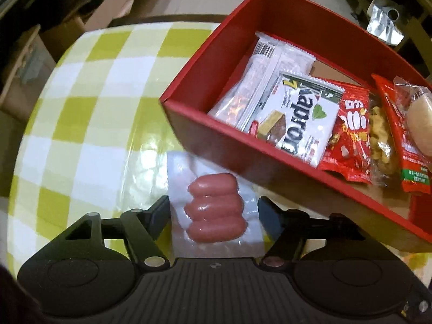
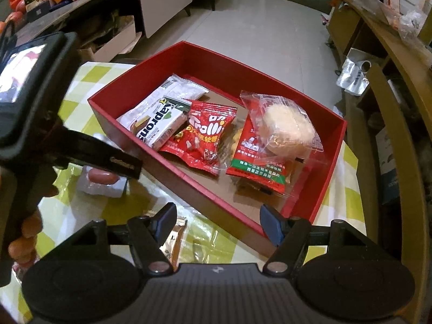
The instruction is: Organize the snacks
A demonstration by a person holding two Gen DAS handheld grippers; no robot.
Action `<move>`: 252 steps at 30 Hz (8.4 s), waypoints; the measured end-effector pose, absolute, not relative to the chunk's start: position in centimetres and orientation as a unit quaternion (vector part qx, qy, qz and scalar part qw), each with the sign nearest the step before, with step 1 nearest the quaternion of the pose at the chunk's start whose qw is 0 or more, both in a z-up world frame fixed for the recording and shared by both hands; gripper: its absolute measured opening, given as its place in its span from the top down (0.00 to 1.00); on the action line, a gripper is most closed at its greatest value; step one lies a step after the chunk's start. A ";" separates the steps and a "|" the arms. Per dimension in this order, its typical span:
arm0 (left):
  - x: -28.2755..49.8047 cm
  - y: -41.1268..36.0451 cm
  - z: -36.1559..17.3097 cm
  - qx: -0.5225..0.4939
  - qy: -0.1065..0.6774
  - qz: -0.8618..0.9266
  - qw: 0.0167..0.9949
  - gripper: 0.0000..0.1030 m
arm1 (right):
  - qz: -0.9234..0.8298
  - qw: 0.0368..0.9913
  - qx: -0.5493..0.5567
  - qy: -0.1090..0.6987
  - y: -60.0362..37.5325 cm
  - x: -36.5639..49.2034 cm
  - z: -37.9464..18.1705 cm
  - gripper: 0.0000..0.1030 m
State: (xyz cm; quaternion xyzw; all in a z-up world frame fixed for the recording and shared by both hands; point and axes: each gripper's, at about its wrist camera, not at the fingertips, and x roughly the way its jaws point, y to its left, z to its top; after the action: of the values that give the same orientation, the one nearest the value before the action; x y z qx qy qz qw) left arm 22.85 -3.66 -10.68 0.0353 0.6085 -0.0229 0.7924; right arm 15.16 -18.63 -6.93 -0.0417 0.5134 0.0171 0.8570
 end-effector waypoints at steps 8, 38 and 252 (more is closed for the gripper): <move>19.9 -2.8 -10.2 0.061 0.620 -0.012 0.782 0.28 | 0.026 0.857 -0.041 0.513 -18.1 14.0 -6.5 0.29; 17.8 -0.3 -11.2 0.080 0.619 -0.009 0.781 0.06 | 0.014 0.812 0.000 0.584 -15.0 16.2 -13.6 0.20; 2.3 -0.2 -8.4 0.408 0.523 -0.282 0.693 0.15 | 0.101 0.817 -0.028 0.566 -13.0 7.0 -8.3 0.37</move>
State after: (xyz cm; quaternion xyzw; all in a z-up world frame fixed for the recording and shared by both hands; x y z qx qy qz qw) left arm 2.33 -0.21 -8.42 0.4082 0.5231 -0.2820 0.6929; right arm 7.02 -13.03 -8.29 -0.0277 0.5664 0.1012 0.8174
